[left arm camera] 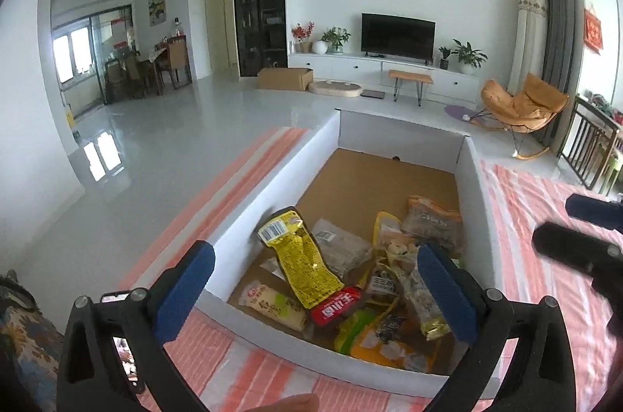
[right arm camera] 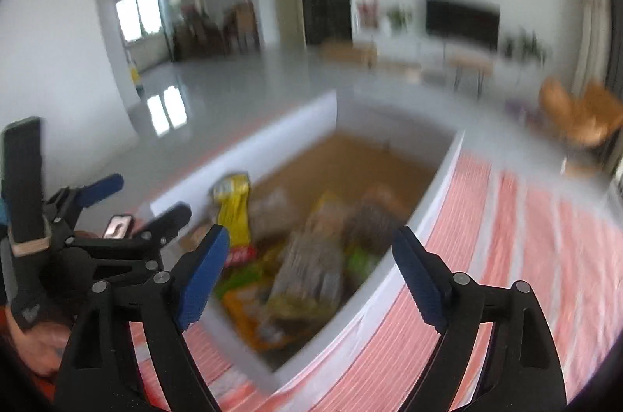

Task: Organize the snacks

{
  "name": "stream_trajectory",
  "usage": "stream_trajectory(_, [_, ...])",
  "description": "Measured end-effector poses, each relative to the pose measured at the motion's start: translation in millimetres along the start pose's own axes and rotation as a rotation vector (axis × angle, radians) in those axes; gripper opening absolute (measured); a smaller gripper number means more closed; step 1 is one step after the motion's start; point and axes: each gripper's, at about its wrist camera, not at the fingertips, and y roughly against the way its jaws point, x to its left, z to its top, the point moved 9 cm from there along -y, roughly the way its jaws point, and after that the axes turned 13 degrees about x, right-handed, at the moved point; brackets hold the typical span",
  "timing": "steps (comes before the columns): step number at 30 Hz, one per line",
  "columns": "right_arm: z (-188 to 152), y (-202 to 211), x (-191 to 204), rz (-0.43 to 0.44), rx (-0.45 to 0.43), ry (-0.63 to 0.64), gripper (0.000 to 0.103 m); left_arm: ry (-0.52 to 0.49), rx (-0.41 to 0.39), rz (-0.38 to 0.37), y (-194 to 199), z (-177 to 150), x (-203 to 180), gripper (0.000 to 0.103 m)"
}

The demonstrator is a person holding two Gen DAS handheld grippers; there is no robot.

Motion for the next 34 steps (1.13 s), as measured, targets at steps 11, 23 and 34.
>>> stream_trajectory(11, [9, -10, -9, -0.111, 0.037, -0.058, 0.088, -0.012, 0.036, 0.013, 1, 1, 4, 0.103])
stream_trajectory(23, [-2, -25, 5, -0.121, 0.061, -0.016, 0.088, 0.029, 0.093, -0.01, -21, -5, 15, 0.103])
stream_trajectory(34, [-7, -35, 8, -0.112, 0.071, -0.007, 0.088, 0.015, 0.096, 0.009, -28, -5, 14, 0.103])
